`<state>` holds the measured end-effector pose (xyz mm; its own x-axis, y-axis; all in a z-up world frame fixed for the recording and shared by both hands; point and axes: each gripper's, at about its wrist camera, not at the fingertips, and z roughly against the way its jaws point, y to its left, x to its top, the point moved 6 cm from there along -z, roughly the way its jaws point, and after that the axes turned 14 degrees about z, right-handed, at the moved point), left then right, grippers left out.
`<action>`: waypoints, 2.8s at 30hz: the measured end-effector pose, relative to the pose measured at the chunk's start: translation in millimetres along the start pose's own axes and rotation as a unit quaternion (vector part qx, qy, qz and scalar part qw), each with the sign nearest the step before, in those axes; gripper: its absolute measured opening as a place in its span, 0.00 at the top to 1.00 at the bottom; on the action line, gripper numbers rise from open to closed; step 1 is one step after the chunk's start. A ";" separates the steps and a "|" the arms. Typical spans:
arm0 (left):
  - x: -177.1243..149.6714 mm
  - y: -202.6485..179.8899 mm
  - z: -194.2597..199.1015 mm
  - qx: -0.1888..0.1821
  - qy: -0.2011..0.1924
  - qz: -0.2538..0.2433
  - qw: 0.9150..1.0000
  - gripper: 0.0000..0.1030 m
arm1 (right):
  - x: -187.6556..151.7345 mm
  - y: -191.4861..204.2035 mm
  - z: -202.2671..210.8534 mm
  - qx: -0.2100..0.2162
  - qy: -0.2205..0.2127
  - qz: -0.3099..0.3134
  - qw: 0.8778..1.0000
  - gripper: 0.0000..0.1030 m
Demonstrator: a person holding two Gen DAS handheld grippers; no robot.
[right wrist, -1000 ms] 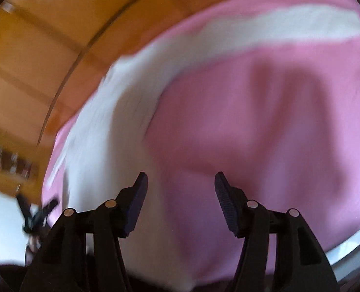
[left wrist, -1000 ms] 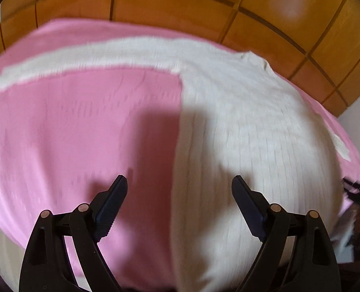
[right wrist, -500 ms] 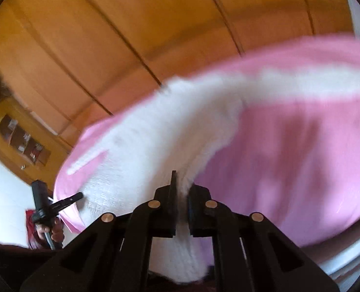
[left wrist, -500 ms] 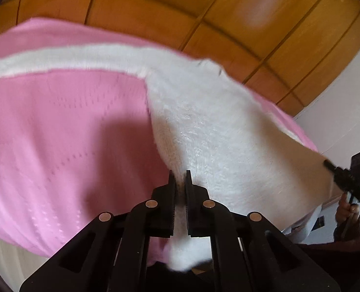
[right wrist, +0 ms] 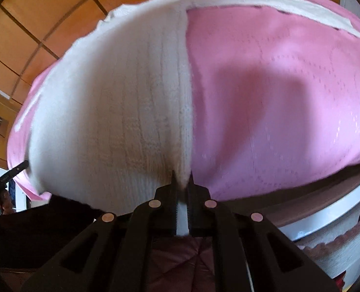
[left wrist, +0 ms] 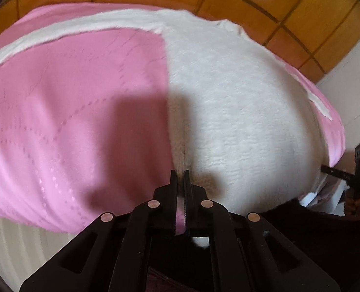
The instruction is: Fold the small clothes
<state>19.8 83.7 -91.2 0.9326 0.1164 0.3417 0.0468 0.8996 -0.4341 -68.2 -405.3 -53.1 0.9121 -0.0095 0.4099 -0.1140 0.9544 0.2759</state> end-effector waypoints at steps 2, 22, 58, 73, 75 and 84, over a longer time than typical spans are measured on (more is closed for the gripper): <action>7.1 -1.7 11.9 -0.006 -0.017 -0.002 1.000 0.97 | 14.0 -7.4 13.7 -0.001 -0.029 -0.013 0.999 0.82; 68.6 -61.9 -38.3 0.020 -0.066 0.032 0.997 0.42 | 120.4 -298.8 19.7 -0.079 -0.223 -0.415 0.879 0.61; 94.6 -68.7 -49.5 -0.006 -0.082 0.039 0.996 0.37 | 305.1 110.4 -116.1 -0.045 -0.130 0.117 0.984 0.95; 126.4 -92.4 -71.2 -0.082 -0.046 0.080 0.992 0.38 | 225.5 77.0 -75.0 -0.017 -0.153 0.047 0.987 0.28; 137.9 -99.8 -79.6 -0.093 -0.040 0.089 0.991 0.38 | 207.9 57.3 -71.0 -0.021 -0.149 0.021 0.988 0.27; 192.9 -125.2 -146.0 -0.103 0.002 0.144 0.984 0.44 | 180.7 4.3 -53.5 0.011 -0.170 -0.064 0.983 0.17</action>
<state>246.1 -67.9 -92.6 0.9191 0.3522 0.1767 -0.1486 0.7251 -0.6724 117.1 -387.0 -24.3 0.7359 -0.2311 0.6365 -0.0200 0.9321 0.3616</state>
